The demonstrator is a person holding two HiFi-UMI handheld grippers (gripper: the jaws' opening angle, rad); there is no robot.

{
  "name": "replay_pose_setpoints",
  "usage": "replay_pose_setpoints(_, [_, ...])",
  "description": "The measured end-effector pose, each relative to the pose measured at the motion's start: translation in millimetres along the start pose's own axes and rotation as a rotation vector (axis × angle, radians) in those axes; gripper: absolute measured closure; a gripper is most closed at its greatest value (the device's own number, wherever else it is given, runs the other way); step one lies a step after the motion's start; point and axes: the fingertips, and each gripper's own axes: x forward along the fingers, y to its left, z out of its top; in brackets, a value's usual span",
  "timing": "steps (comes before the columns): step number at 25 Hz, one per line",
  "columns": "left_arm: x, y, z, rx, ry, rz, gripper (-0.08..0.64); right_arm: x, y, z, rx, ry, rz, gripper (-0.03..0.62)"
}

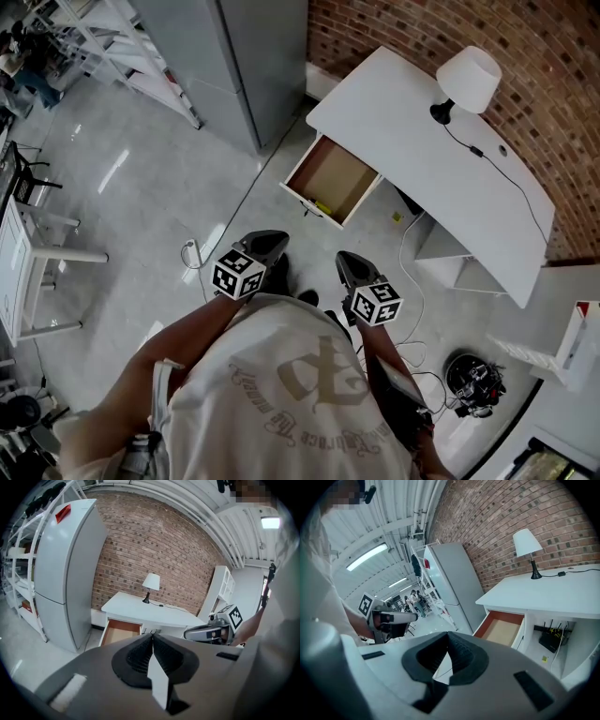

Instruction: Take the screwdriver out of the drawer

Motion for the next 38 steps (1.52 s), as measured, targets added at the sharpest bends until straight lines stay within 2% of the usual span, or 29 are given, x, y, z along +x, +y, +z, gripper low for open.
replay_pose_setpoints(12, [21,64,47,0.009,-0.039,-0.06,0.548,52,-12,54,0.014,-0.047,-0.053,0.586])
replay_pose_setpoints(17, [21,97,58,0.0,-0.046,-0.08,0.548,78,-8,73,-0.059,-0.046,-0.079,0.586])
replay_pose_setpoints(21, [18,118,59,-0.006,-0.042,-0.097,0.548,95,-14,81,-0.052,-0.042,-0.119,0.586])
replay_pose_setpoints(28, [12,151,54,-0.031,-0.037,-0.1,0.548,121,-18,82,-0.083,0.012,-0.157,0.586])
replay_pose_setpoints(38, [14,178,51,-0.093,-0.041,-0.053,0.548,156,-30,85,-0.115,0.107,-0.117,0.586])
